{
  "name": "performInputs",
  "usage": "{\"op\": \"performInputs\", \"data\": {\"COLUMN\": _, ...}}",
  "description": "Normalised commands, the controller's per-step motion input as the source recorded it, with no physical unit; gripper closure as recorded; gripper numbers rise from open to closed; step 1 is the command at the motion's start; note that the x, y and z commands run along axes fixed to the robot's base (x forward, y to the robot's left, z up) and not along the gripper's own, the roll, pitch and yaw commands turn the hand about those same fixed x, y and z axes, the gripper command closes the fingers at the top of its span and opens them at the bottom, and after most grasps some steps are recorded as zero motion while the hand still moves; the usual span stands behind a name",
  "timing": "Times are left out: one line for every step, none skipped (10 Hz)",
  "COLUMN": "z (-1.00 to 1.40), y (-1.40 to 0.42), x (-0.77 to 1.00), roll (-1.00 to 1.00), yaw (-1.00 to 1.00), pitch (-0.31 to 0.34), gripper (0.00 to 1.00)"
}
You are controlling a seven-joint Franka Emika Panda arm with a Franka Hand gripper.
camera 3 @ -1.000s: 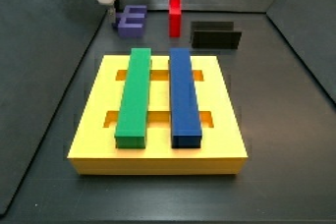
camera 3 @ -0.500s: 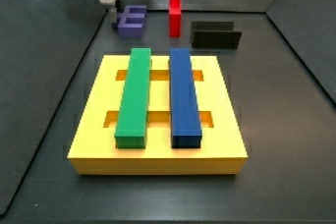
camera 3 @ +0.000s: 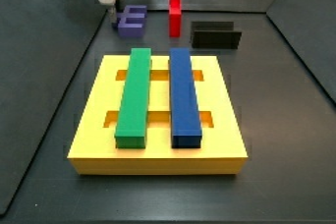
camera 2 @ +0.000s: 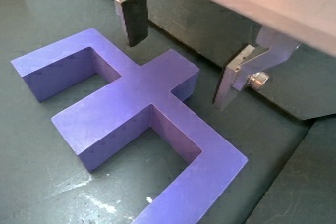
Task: Pick up the purple object. Move up. Place the purple object on the fixture. Regrasp the purple object. Move to above the board. Insert the purple object.
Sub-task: Pick up the purple object.
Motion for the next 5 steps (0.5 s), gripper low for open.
{"op": "performInputs", "data": {"z": -0.62, "y": 0.00, "x": 0.00, "roll": -0.17, "yaw": 0.00, "pitch": -0.163, "gripper": 0.00}}
{"op": "performInputs", "data": {"z": 0.00, "y": 0.00, "x": 0.00, "roll": 0.00, "yaw": 0.00, "pitch": 0.004, "gripper": 0.00}}
{"op": "performInputs", "data": {"z": -0.03, "y": 0.00, "x": 0.01, "roll": 0.00, "yaw": 0.00, "pitch": 0.000, "gripper": 0.00}}
{"op": "performInputs", "data": {"z": -0.51, "y": -0.13, "x": 0.01, "roll": -0.09, "yaw": 0.02, "pitch": -0.197, "gripper": 0.00}}
{"op": "performInputs", "data": {"z": -0.79, "y": -0.17, "x": 0.21, "roll": -0.07, "yaw": 0.06, "pitch": -0.203, "gripper": 0.00}}
